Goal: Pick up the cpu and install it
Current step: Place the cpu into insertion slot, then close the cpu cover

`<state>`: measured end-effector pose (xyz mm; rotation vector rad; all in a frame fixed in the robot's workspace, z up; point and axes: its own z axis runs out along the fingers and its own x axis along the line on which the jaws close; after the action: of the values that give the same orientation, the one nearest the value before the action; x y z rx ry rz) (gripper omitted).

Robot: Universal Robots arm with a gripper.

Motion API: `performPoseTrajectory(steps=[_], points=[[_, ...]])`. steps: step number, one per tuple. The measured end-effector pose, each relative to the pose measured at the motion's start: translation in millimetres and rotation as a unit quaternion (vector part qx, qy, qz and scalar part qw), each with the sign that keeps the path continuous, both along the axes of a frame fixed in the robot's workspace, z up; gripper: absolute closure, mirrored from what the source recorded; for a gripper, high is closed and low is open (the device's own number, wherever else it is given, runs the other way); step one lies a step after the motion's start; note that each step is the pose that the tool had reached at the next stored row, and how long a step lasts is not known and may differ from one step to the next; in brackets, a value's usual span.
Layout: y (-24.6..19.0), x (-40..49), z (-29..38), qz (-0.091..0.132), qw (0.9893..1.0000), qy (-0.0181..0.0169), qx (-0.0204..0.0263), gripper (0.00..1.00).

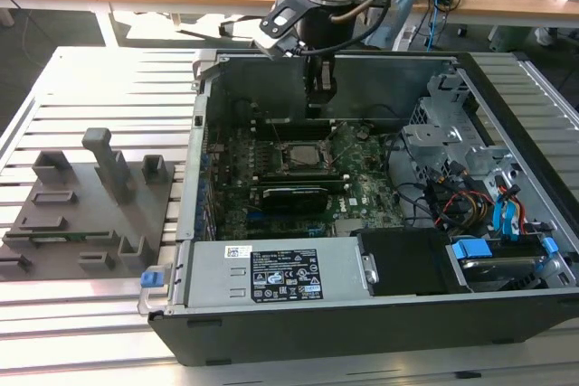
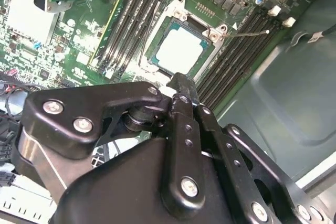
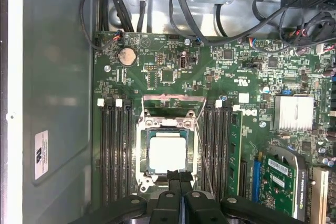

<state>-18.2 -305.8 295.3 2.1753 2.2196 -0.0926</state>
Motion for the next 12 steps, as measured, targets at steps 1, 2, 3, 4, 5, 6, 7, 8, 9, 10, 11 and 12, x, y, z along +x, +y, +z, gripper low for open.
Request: performPoseTrajectory(steps=[1,2,3,4,5,6,7,8,9,10,11,12], points=[[0.0,0.0,0.0,0.0,1.0,0.0,0.0,0.89],[0.0,0.0,0.2,0.0,1.0,0.0001,-0.0001,0.89],[0.0,0.0,0.3,0.0,1.0,0.0001,-0.0001,0.89],[0.0,0.0,0.3,0.0,1.0,0.0001,-0.0001,0.89],[0.0,0.0,0.4,0.0,1.0,0.0001,-0.0001,0.89],[0.0,0.0,0.4,0.0,1.0,0.0,-0.0001,0.89],[0.0,0.0,0.5,0.0,1.0,0.0001,-0.0001,0.89],[0.0,0.0,0.5,0.0,1.0,0.0001,-0.0001,0.89],[0.0,0.0,0.6,0.0,1.0,0.0001,-0.0001,0.89],[0.0,0.0,0.6,0.0,1.0,0.0,-0.0001,0.89],[0.0,0.0,0.6,0.0,1.0,0.0001,-0.0001,0.89],[0.0,0.0,0.7,0.0,1.0,0.0001,-0.0001,0.89]])
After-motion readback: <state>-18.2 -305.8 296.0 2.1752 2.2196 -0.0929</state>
